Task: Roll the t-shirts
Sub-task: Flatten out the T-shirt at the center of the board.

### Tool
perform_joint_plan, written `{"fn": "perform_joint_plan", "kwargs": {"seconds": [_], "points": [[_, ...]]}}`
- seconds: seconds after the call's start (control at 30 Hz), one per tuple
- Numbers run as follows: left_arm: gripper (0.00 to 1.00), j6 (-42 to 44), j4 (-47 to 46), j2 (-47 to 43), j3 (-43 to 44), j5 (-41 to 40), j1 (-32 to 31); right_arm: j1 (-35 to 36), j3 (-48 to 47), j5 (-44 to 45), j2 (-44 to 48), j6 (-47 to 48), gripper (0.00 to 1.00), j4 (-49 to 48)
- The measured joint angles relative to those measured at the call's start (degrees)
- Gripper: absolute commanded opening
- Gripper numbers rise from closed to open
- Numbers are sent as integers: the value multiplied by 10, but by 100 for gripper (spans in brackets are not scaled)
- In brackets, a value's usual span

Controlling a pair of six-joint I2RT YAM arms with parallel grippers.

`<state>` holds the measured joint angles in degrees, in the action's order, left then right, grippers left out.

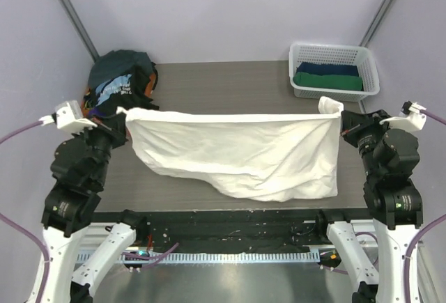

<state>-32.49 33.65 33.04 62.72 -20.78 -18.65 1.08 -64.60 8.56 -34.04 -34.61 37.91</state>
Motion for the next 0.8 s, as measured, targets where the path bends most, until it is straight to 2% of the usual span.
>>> {"fn": "perform_joint_plan", "kwargs": {"seconds": [0.1,0.27,0.37,0.5,0.57,0.67,0.8], "points": [[0,14,-7,26,66,-3,0,1,-25,-5,-6,0,1,-1],[0,24,-21,91,77,-9,0,1,-52,-6,-52,1,1,-23],[0,37,-16,172,103,-23,0,1,-78,-12,-133,1,1,-32],[0,61,-2,312,234,-38,0,-11,-168,-24,-262,0,1,-30],[0,71,1,343,292,-40,0,-14,-215,-27,-309,0,1,-30],[0,80,-7,337,346,-41,0,-14,-261,-31,-323,0,1,-32],[0,80,-23,259,341,-35,0,-13,-273,-41,-279,-2,1,-44]]}}
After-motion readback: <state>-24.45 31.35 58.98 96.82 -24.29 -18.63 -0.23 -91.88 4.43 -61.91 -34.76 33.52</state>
